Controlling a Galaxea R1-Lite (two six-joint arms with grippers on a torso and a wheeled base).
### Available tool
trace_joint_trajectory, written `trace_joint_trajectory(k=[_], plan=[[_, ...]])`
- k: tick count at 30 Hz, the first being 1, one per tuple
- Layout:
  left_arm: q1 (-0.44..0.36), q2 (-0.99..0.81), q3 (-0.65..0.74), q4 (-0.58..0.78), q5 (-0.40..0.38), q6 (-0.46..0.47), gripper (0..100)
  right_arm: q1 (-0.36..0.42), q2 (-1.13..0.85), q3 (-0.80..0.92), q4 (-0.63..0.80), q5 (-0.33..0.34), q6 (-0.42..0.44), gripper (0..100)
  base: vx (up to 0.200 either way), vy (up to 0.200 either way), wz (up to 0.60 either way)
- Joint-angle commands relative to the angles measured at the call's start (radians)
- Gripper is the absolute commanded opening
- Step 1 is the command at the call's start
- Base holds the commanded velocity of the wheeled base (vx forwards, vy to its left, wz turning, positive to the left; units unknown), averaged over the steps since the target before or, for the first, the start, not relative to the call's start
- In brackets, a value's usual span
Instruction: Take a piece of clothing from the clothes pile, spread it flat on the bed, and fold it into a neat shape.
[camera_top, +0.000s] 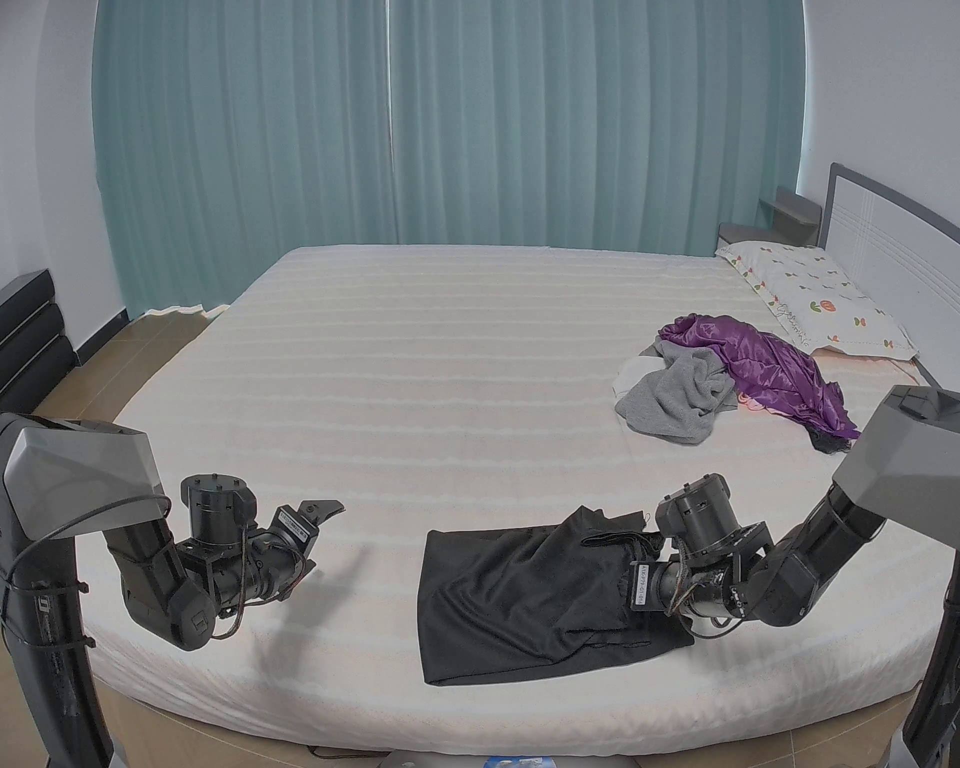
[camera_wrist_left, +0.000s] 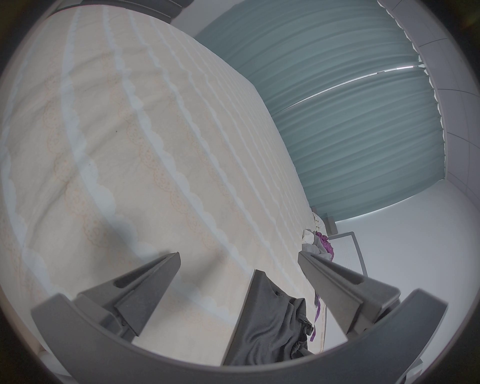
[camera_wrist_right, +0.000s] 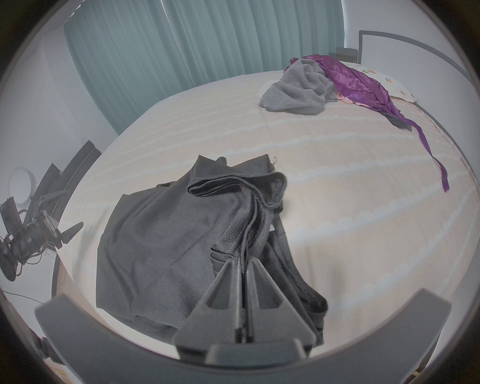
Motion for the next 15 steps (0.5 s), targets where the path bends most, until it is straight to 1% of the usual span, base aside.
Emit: trace_joint_trajectory(k=[1, 6, 12, 15], plan=[[0.000, 0.002, 0.000, 0.000, 0.001, 0.000, 100, -0.006, -0.052, 0.046, -0.005, 0.002, 0.004, 0, 0.000, 0.000, 0.00], [0.000, 0.002, 0.000, 0.000, 0.001, 0.000, 100, -0.006, -0.056, 0.094, -0.016, 0.000, 0.004, 0, 0.000, 0.000, 0.00], [0.000, 0.002, 0.000, 0.000, 0.001, 0.000, 100, -0.052, -0.085, 0.129, -0.017, 0.002, 0.007, 0, 0.000, 0.000, 0.00], [0.000, 0.002, 0.000, 0.000, 0.001, 0.000, 100, -0.067, -0.092, 0.146, -0.021, 0.015, 0.009, 0, 0.000, 0.000, 0.00]])
